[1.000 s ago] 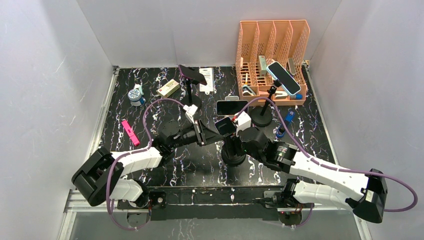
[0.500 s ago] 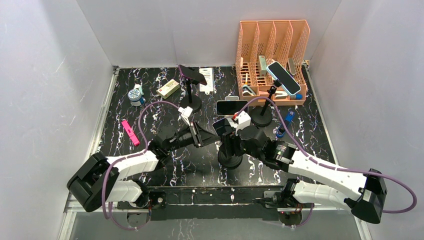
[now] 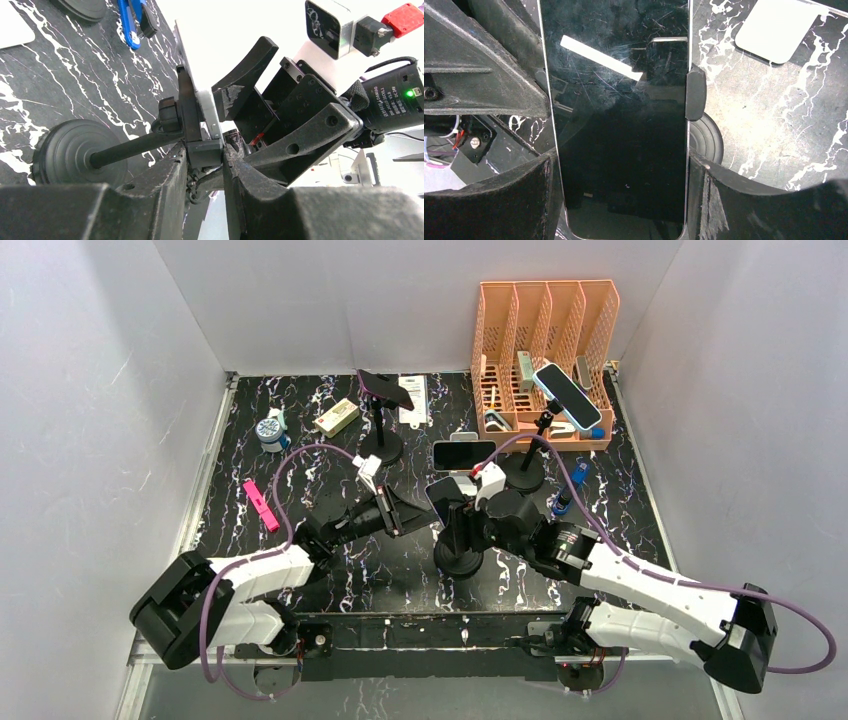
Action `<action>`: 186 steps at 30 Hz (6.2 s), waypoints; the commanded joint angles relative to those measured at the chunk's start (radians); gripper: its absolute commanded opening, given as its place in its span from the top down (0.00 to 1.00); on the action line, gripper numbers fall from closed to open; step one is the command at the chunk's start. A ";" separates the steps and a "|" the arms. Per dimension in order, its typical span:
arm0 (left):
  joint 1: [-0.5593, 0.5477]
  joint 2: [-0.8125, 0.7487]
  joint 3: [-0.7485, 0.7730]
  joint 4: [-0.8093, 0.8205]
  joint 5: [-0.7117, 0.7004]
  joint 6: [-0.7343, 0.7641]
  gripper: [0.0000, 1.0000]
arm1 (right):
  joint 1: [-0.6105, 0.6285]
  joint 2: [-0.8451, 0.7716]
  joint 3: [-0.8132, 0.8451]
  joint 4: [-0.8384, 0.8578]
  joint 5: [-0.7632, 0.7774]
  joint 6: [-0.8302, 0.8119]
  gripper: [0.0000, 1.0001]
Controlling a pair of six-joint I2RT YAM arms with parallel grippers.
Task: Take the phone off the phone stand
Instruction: Remove the phone from the phone stand, then place the phone at the center of the board.
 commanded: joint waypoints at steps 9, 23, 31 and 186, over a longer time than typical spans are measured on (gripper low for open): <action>0.040 -0.056 -0.051 -0.009 -0.013 0.071 1.00 | -0.093 -0.082 -0.040 -0.098 0.194 0.078 0.99; 0.025 0.042 0.060 -0.045 0.017 0.081 1.00 | -0.092 -0.085 0.026 0.077 -0.189 0.015 0.99; 0.015 0.077 0.117 -0.085 0.012 0.091 1.00 | -0.093 -0.098 0.081 0.089 -0.311 0.005 0.99; 0.004 -0.234 0.565 -1.535 -0.542 0.558 1.00 | 0.040 -0.286 0.159 -0.013 0.032 -0.168 0.01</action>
